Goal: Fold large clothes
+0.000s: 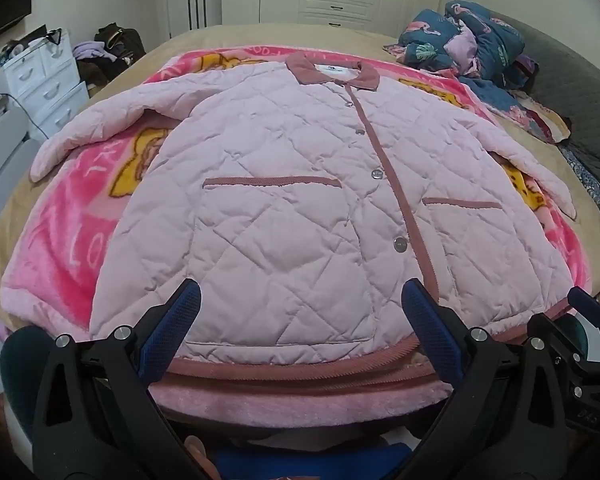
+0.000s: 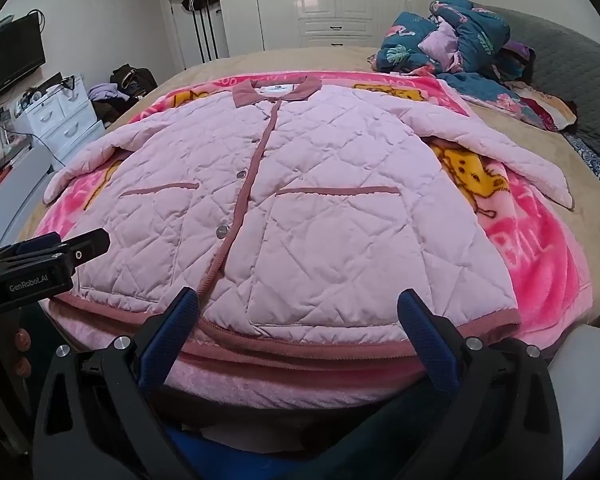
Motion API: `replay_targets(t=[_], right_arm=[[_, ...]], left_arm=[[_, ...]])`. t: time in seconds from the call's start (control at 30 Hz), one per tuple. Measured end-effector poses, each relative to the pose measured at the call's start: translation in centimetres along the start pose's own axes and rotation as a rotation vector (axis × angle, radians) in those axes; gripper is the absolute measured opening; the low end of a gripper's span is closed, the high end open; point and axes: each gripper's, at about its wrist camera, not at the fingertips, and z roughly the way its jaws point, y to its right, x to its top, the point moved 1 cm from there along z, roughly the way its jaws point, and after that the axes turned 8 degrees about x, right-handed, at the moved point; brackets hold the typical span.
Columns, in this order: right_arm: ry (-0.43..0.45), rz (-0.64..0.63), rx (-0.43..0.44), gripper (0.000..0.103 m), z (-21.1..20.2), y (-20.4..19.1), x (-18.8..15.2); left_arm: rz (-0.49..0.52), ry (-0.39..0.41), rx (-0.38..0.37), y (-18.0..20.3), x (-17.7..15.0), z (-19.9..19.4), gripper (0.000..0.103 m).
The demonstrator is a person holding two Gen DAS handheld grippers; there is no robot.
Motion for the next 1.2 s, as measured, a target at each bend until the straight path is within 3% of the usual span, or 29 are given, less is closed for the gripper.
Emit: replay_targets(t=[1.2], right_arm=[[0.007,0.000,0.002,0.099,-0.25,-0.33,0.28]], left_arm=[[-0.018,-0.006,-0.010,-0.83,0.22,-0.67,0.094]])
